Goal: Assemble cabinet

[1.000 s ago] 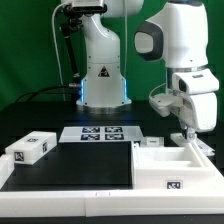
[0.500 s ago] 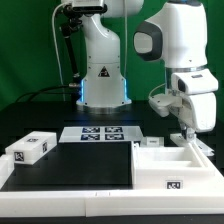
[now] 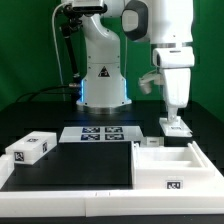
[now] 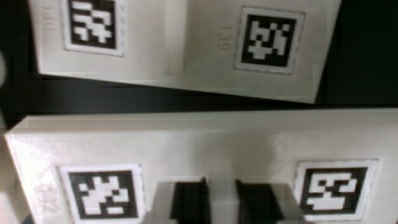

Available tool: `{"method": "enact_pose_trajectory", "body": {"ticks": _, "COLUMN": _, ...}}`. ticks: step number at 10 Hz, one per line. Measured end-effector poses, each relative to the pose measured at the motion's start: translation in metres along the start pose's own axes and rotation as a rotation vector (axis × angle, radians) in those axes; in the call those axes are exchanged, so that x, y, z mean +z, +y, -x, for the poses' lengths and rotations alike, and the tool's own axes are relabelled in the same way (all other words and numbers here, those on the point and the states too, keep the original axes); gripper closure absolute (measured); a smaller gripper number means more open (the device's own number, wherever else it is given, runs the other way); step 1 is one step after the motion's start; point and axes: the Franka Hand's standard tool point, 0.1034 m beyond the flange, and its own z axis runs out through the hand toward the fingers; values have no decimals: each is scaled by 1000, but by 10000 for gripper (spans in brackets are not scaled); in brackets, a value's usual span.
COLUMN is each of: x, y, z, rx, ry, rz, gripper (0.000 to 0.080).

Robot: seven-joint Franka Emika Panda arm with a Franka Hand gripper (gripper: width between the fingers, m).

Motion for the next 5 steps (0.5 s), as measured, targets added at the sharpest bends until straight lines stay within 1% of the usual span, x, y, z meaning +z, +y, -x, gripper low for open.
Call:
{"method": "enact_pose_trajectory", "body": {"ticks": 1, "x": -7, "y": 4, "z": 5, "rx": 7, "ry": -12, "rz": 3, "gripper": 732}}
{"method": "enact_pose_trajectory", "body": {"ticks": 4, "x": -4, "y": 3, "z": 6, "rx": 8, "ry": -11, "rz": -1, "gripper": 732}}
{"method": "enact_pose_trajectory", "body": {"ticks": 5, "x": -1, "y": 4, "z": 8, "rx": 21, "ry": -13, "rz": -8, "gripper": 732}}
